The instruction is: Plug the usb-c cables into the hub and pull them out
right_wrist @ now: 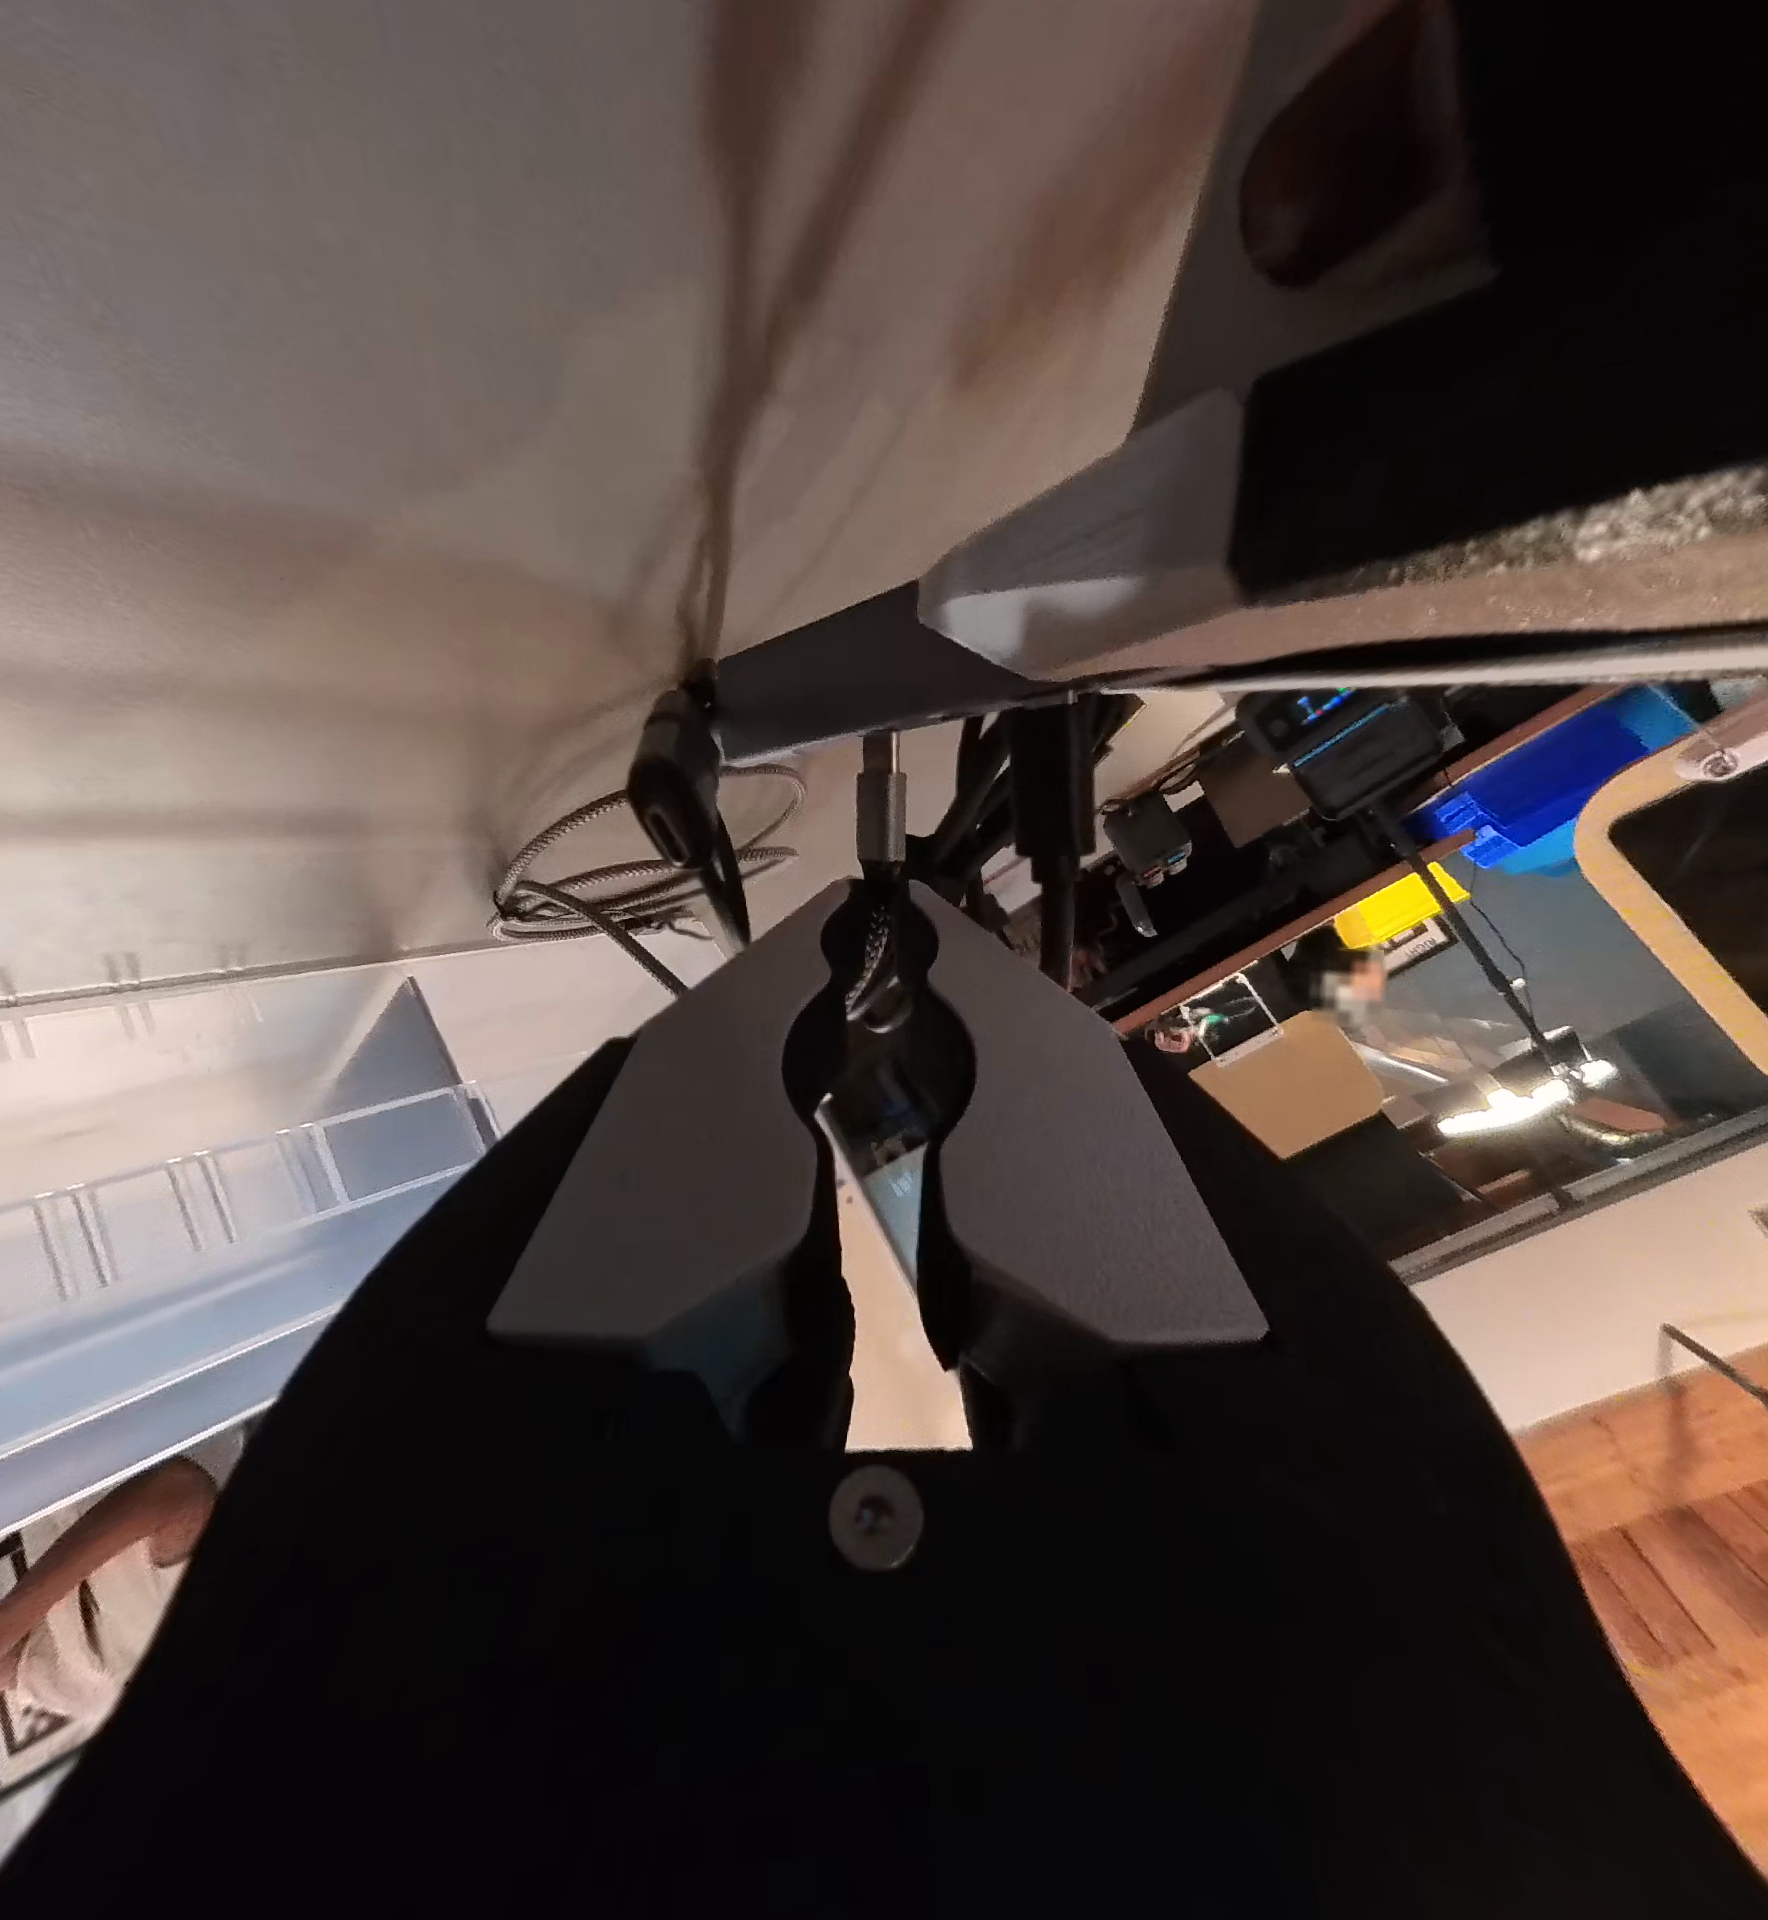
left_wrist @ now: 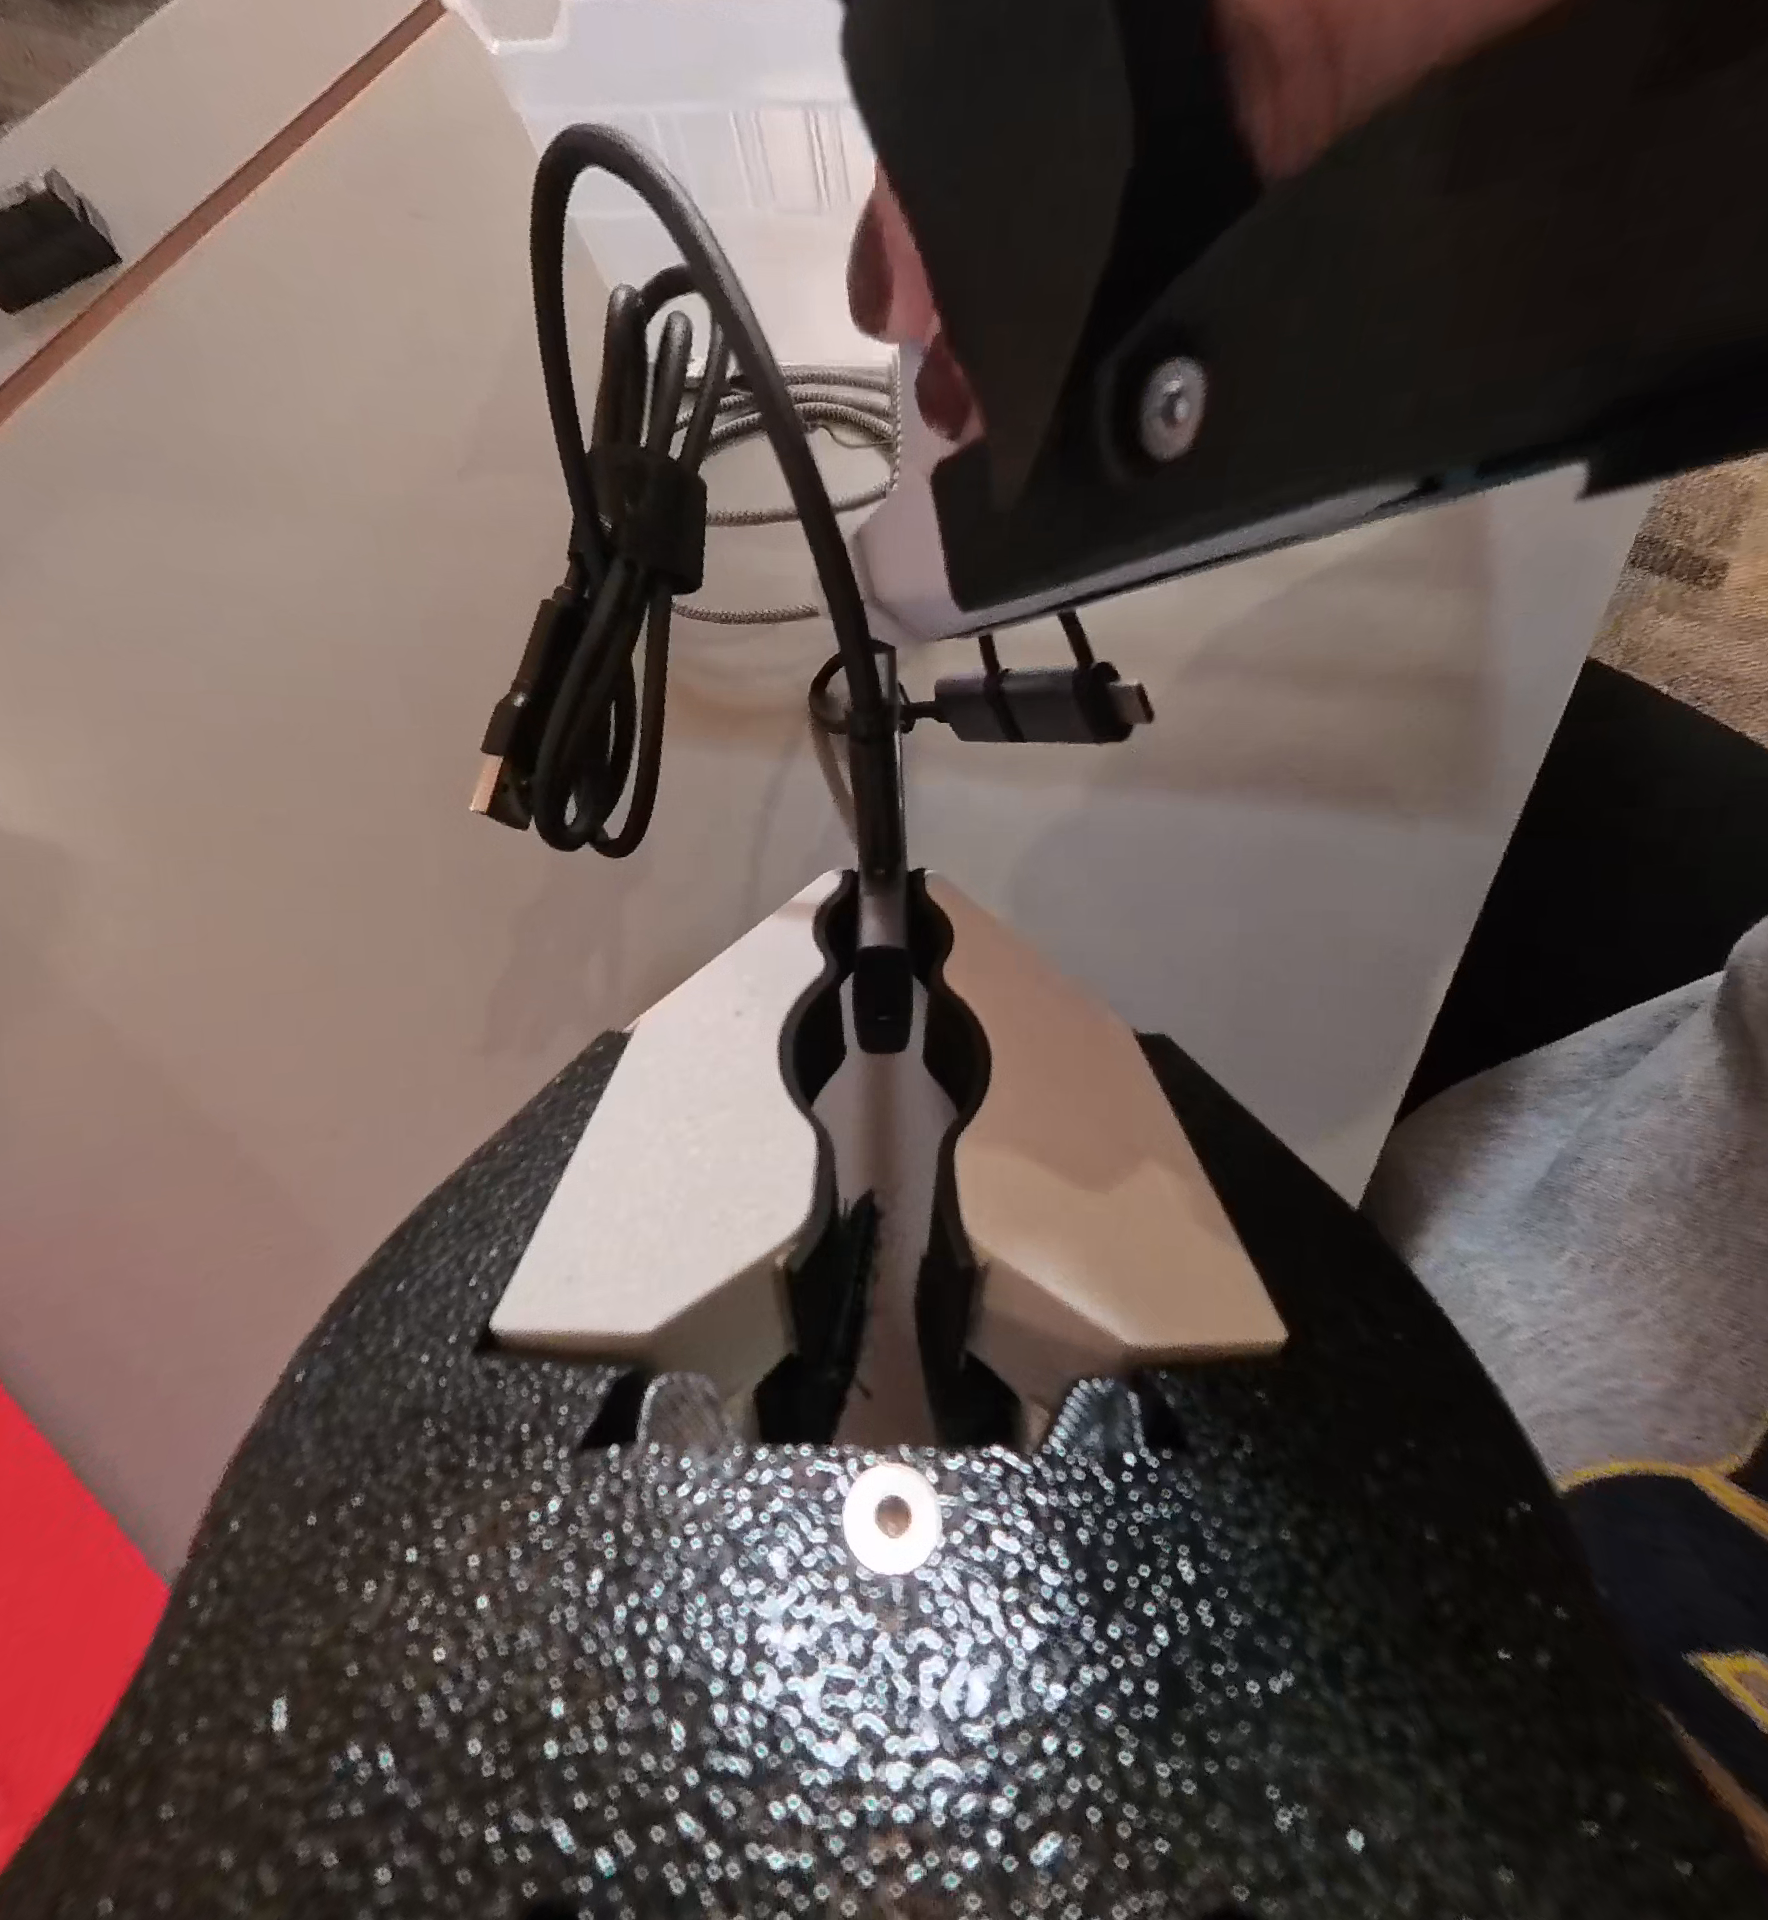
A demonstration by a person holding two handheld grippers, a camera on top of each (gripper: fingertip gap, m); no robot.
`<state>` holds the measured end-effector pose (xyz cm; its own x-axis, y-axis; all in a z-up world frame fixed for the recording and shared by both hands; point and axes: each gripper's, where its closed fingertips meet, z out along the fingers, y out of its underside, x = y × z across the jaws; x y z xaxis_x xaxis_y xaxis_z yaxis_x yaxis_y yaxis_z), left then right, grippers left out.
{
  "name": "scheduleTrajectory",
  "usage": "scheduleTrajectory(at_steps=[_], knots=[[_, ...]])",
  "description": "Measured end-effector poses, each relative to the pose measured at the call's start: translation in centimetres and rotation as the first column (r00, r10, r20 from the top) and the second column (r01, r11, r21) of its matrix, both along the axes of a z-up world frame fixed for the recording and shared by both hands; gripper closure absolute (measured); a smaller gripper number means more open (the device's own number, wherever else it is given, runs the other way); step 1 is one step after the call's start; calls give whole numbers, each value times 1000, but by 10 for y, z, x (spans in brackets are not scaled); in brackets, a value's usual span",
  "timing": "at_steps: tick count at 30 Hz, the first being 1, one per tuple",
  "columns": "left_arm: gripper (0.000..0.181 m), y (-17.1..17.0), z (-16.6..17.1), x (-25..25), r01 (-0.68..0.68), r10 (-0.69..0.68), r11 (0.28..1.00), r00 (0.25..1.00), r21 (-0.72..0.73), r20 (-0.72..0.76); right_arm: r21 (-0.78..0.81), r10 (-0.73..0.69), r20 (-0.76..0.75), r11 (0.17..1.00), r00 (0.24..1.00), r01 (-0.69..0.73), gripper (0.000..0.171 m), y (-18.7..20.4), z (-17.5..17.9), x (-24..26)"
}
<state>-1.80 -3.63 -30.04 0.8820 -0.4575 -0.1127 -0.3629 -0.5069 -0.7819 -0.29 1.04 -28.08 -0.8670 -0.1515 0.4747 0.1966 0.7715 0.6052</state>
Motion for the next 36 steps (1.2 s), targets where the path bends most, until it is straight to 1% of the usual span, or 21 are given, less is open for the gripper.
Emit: scheduleTrajectory(at_steps=[7,10,13,18,22,29,36], knots=[[175,3,-1,7,16,-16,1000,1000,4,10,46,-26,8,999,1000,25,169,3,-2,6],[175,3,-4,10,26,-26,1000,999,8,21,34,-40,0,999,999,40,169,3,-6,9],[175,3,-7,11,29,-28,1000,998,-8,47,29,-33,-22,999,999,34,169,0,-7,9],[175,5,-10,12,24,-23,1000,999,-11,49,76,-15,-32,997,999,17,169,-2,-7,7],[175,5,-11,12,29,-29,1000,999,-9,29,18,-15,-26,1000,1000,16,169,-1,-8,9],[175,4,-8,11,26,-26,1000,999,-15,29,54,-35,-12,998,999,35,169,6,-11,13],[175,4,-8,12,30,-30,999,1000,-17,4,34,-53,-23,998,998,54,169,7,-11,11]])
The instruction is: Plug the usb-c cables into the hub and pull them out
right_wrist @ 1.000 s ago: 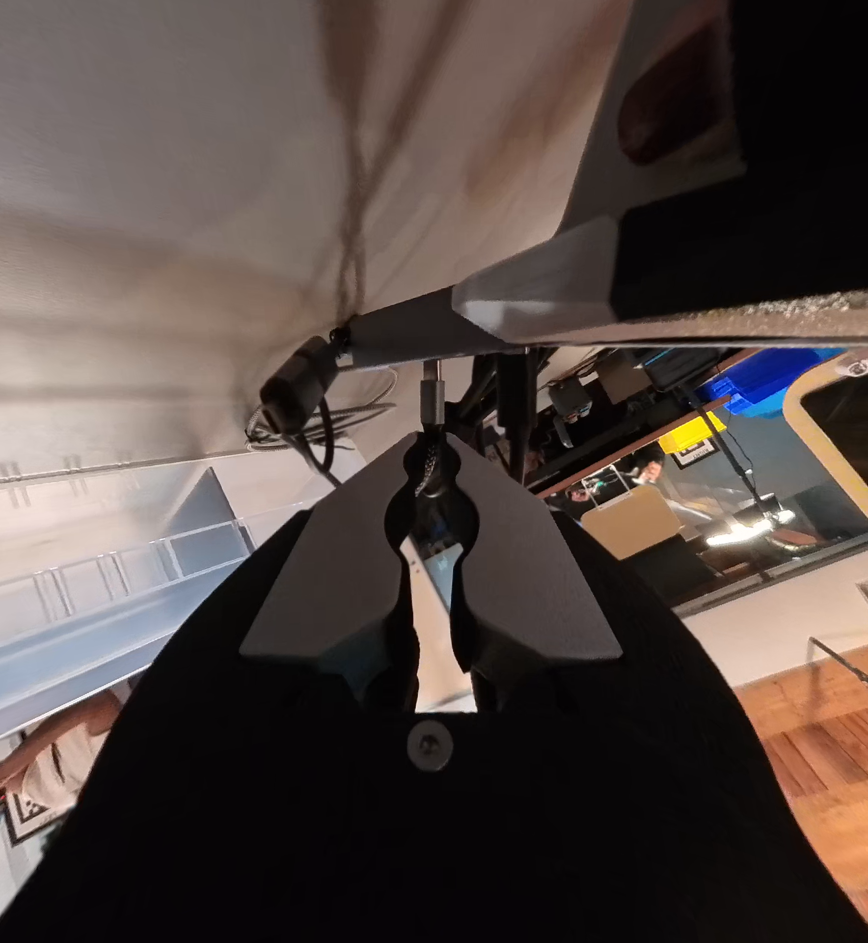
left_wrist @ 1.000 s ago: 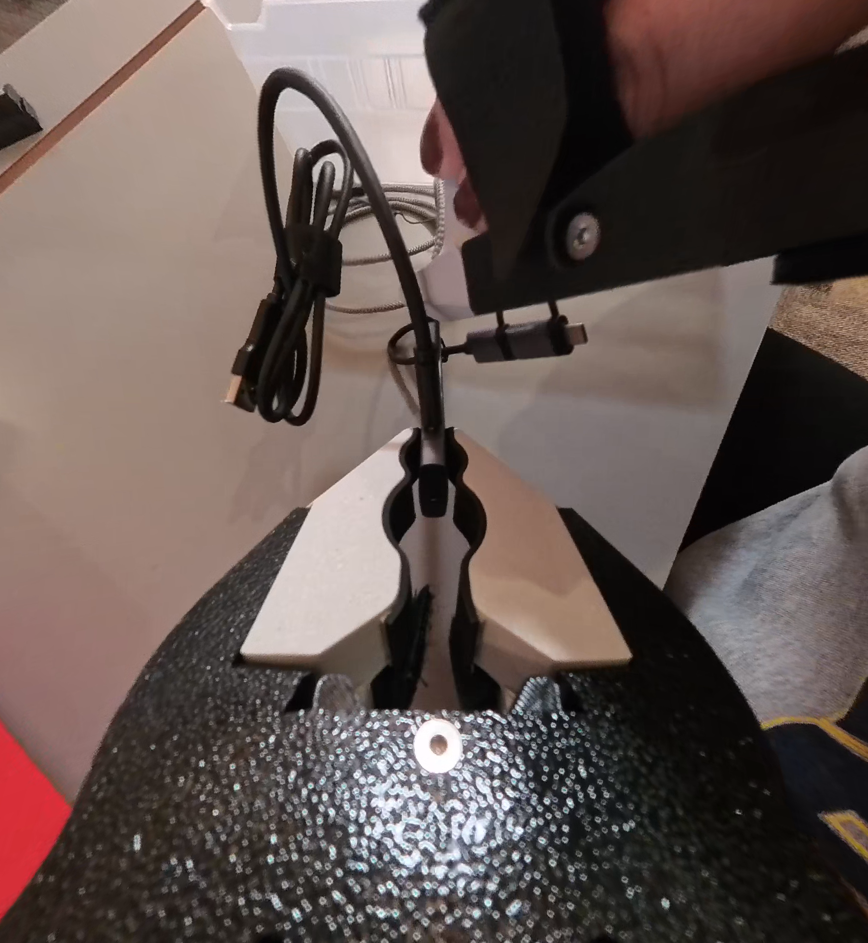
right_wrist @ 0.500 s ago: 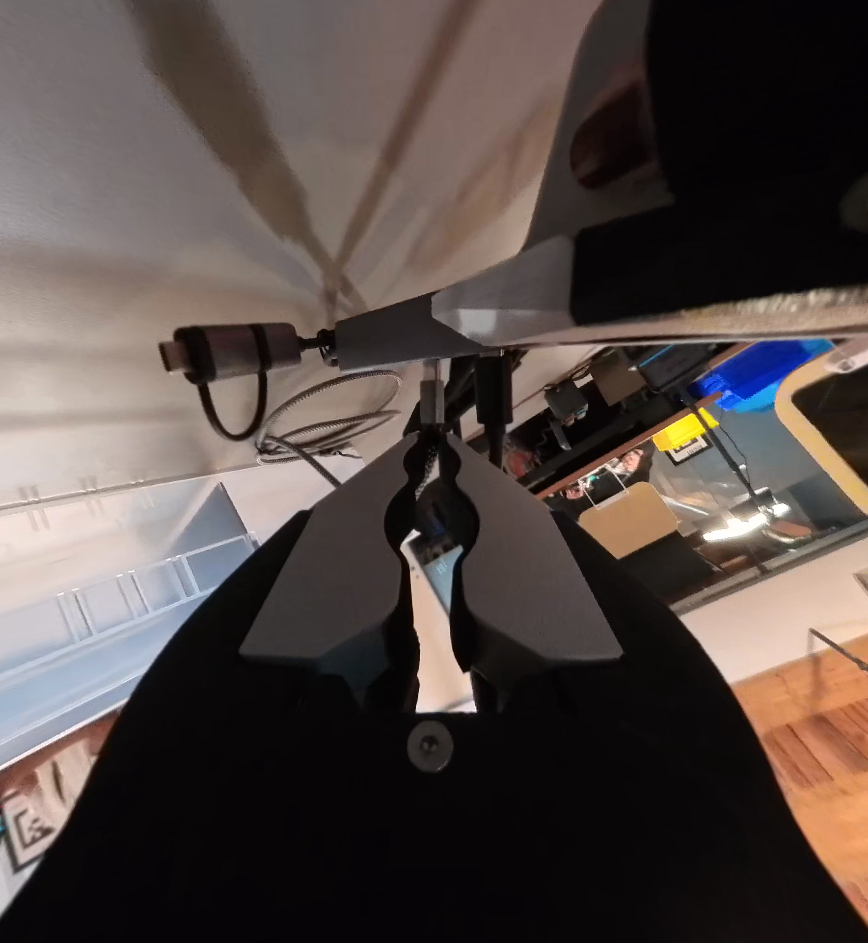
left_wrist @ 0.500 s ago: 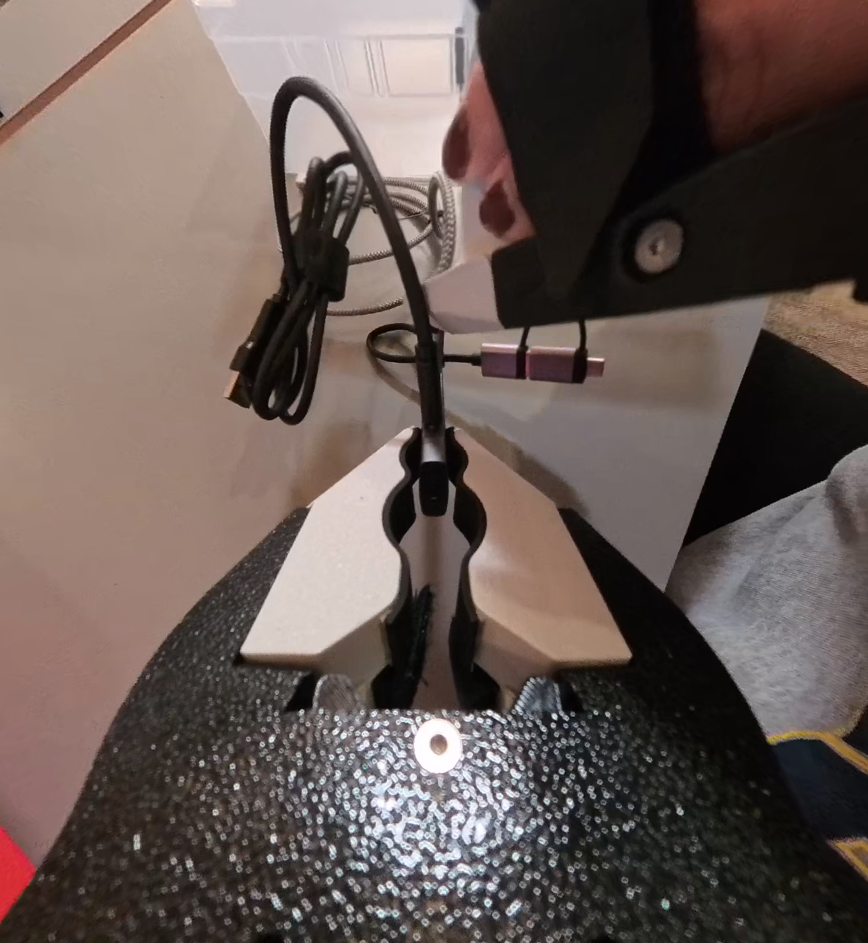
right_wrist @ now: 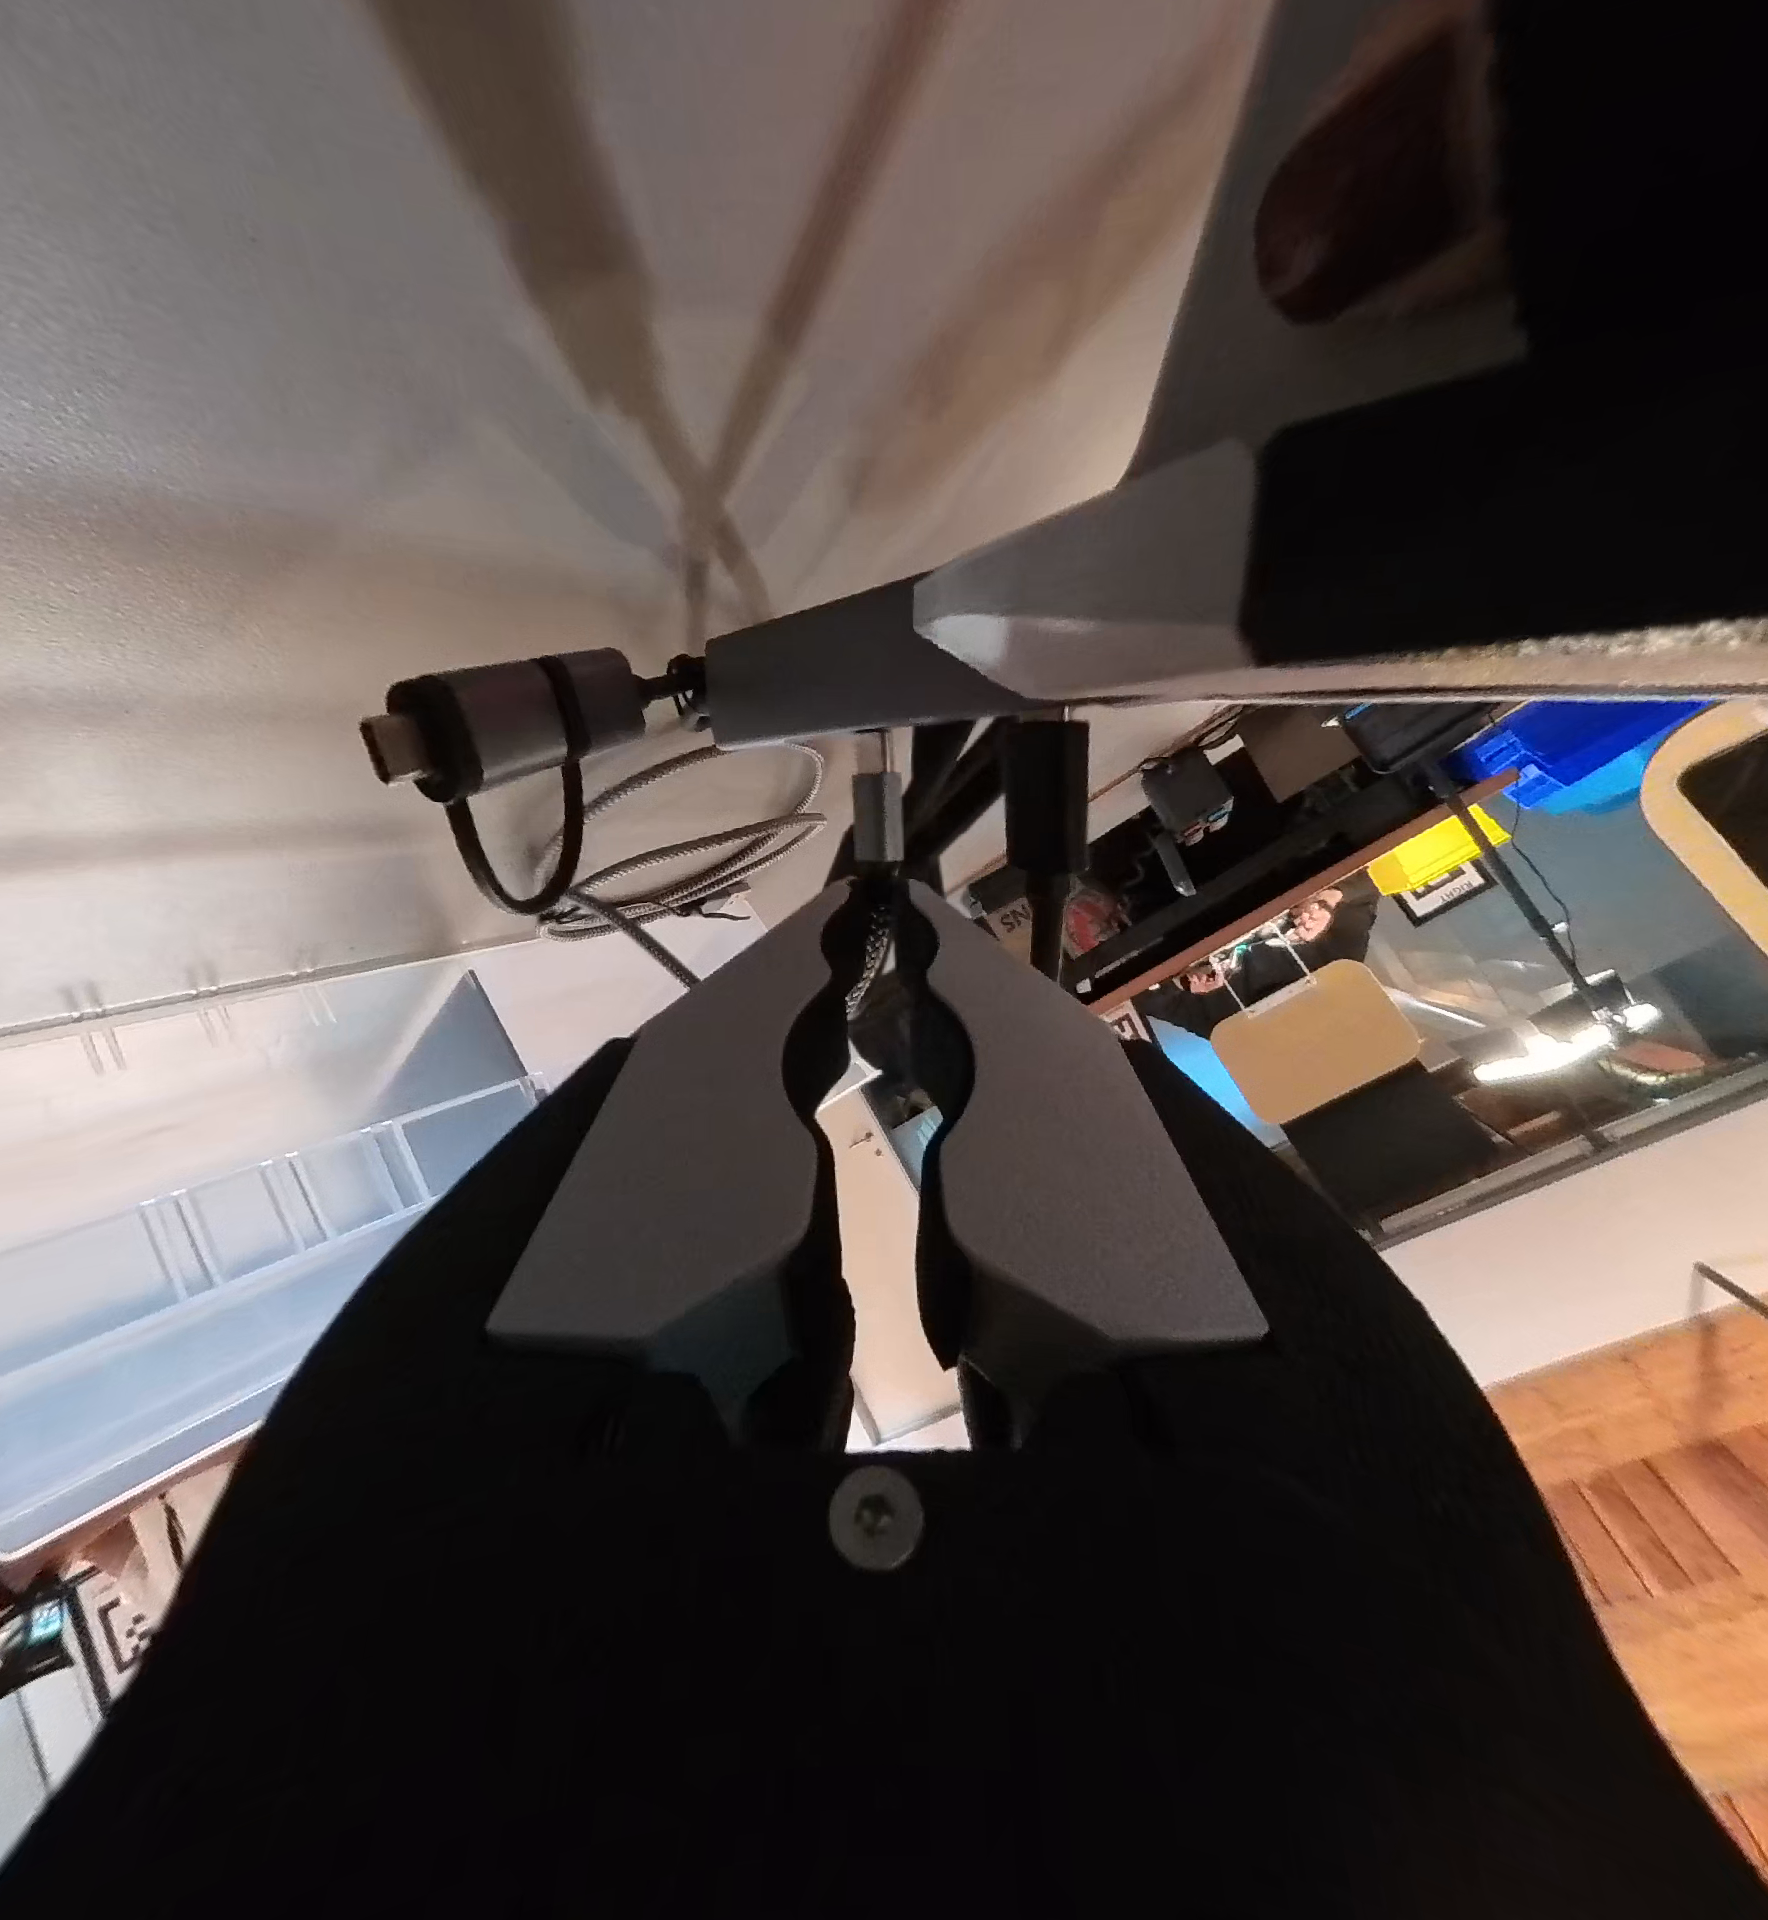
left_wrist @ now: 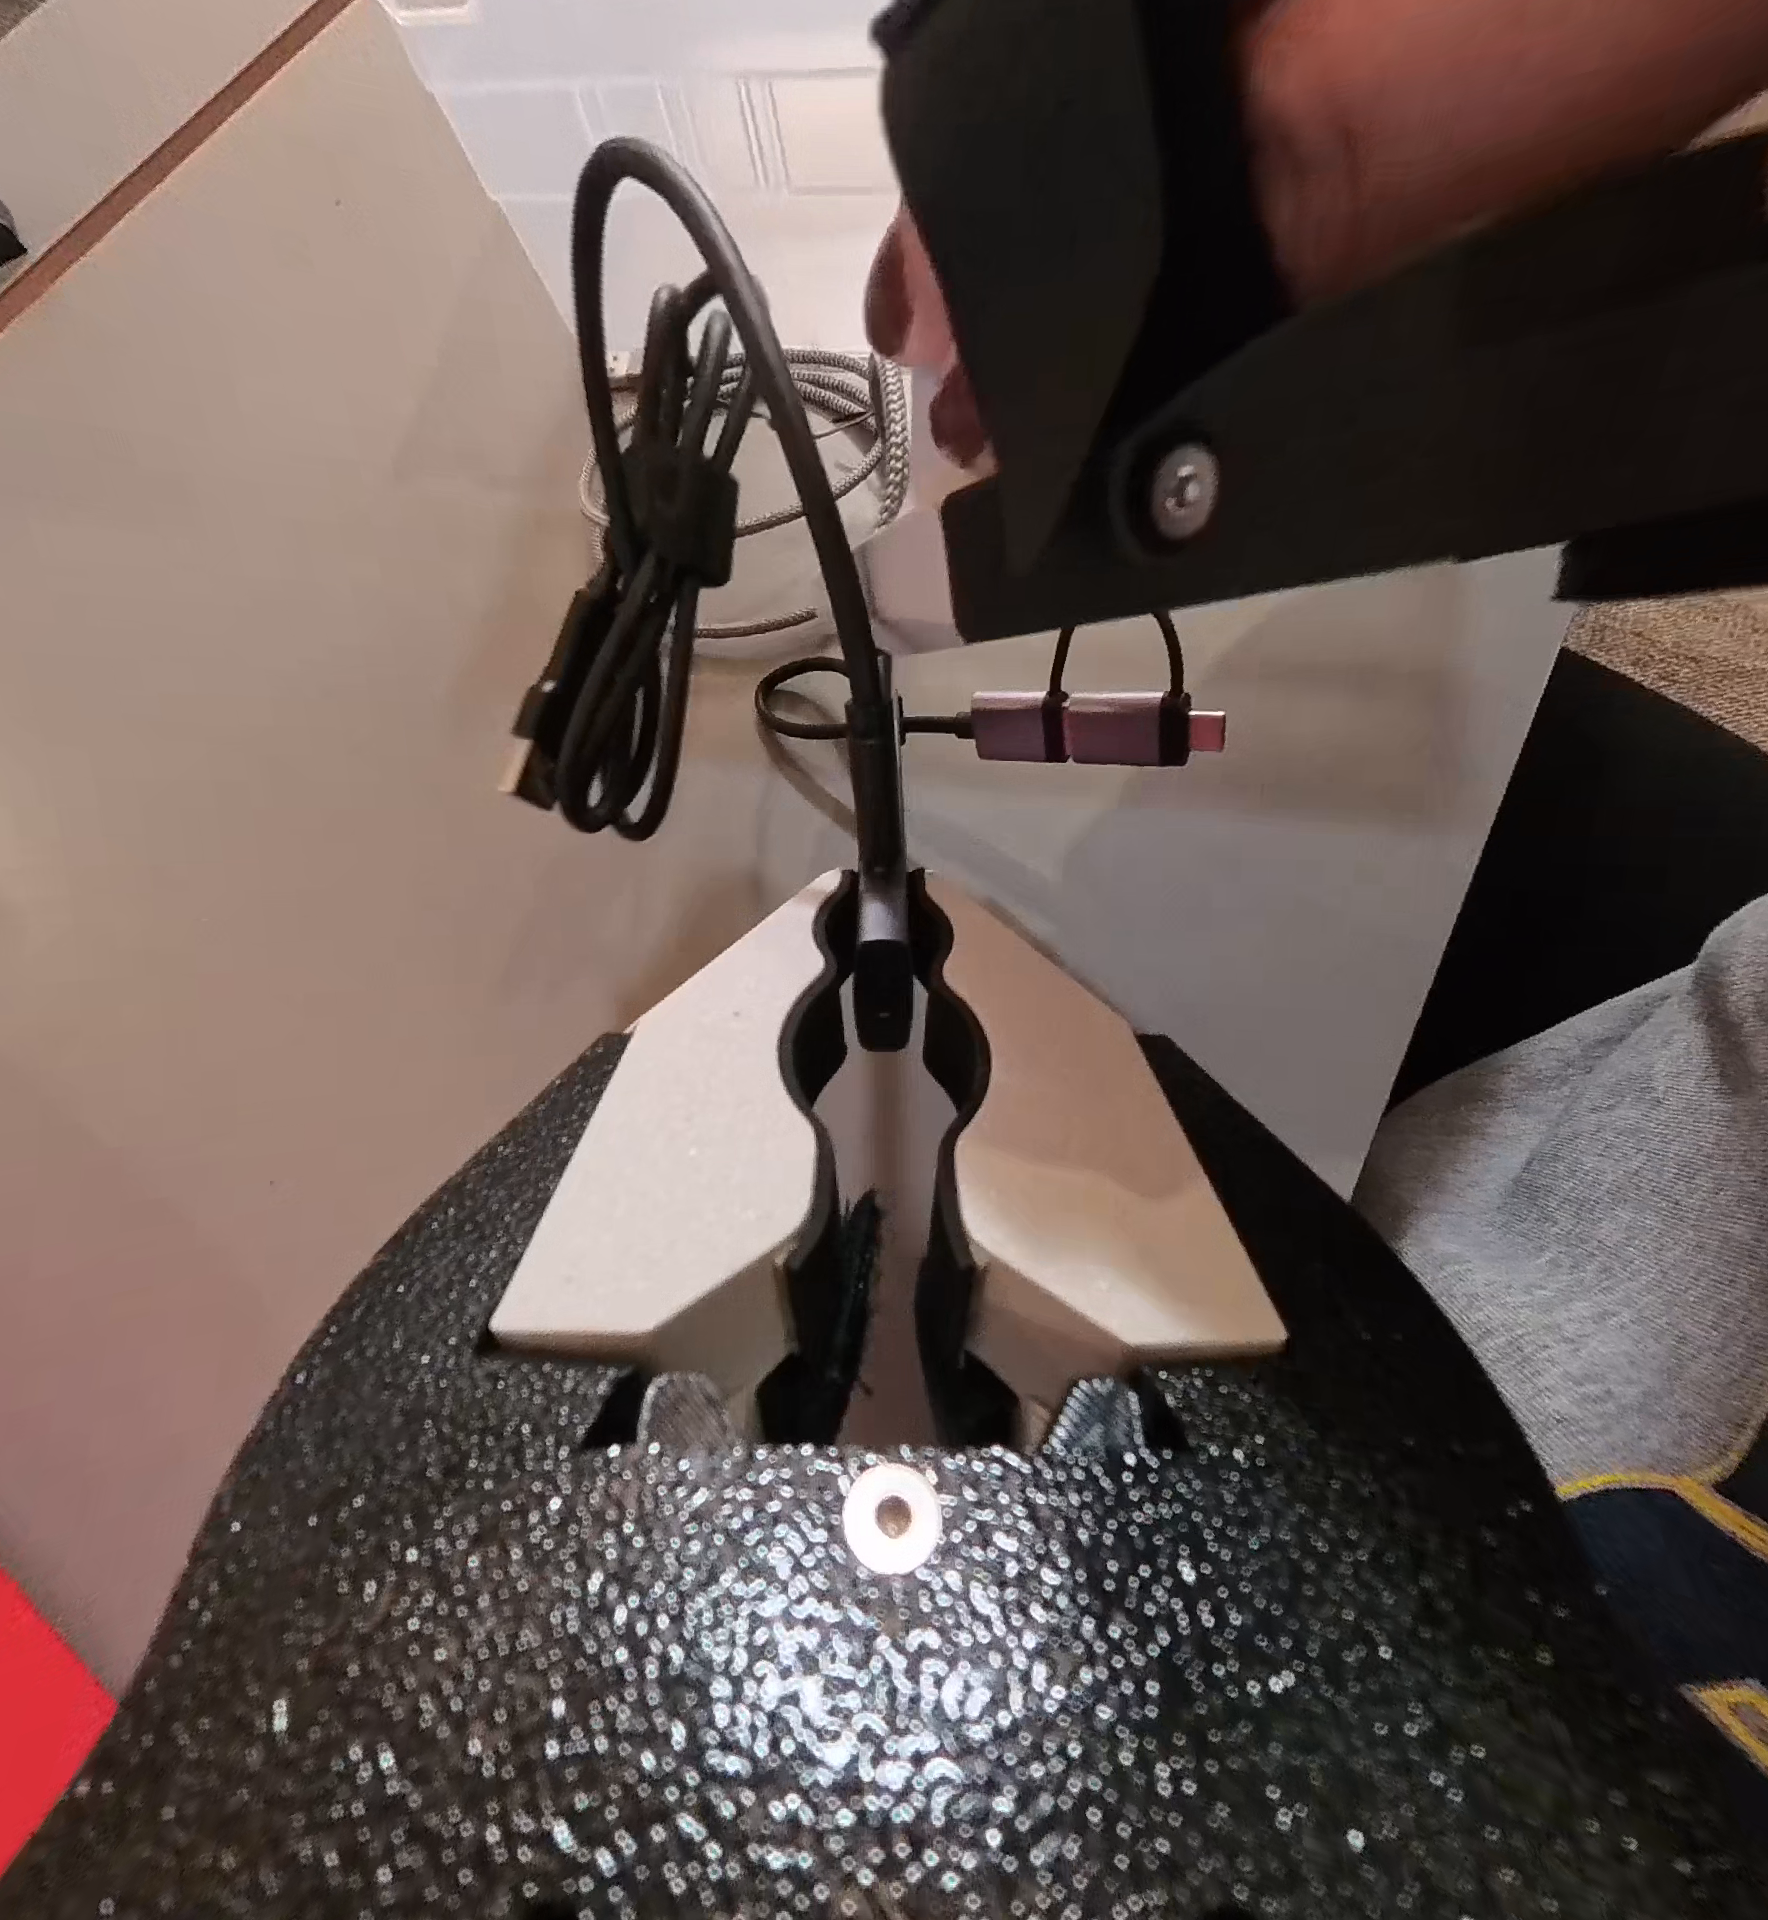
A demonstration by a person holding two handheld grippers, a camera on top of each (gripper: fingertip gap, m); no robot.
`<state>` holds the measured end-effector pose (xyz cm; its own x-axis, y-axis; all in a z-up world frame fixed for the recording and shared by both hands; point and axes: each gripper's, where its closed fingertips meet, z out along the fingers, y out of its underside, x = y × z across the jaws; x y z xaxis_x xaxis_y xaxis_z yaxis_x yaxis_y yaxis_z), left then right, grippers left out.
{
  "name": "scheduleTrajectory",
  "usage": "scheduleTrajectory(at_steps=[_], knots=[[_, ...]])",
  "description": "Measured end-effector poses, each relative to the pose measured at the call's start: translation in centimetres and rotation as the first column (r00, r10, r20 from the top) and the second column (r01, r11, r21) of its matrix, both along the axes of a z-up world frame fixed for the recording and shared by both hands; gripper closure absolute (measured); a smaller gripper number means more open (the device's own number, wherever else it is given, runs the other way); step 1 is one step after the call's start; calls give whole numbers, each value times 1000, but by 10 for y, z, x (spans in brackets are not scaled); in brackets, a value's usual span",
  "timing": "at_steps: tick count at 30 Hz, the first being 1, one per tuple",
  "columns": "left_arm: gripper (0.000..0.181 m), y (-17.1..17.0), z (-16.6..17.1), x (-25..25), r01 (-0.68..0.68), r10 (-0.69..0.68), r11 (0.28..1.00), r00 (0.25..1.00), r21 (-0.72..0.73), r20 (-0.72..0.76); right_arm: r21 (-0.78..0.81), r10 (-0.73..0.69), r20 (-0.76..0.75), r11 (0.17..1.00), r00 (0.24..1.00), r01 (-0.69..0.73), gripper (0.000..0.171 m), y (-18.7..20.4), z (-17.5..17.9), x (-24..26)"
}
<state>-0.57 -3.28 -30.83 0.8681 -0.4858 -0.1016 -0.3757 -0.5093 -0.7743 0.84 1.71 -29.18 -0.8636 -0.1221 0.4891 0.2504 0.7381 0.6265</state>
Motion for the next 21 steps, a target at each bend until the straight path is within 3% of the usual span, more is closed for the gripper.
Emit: scheduleTrajectory(at_steps=[21], knots=[[176,4,-5,6,31,-31,999,1000,39,-6,-118,-32,8,992,999,32,169,-5,-17,4]])
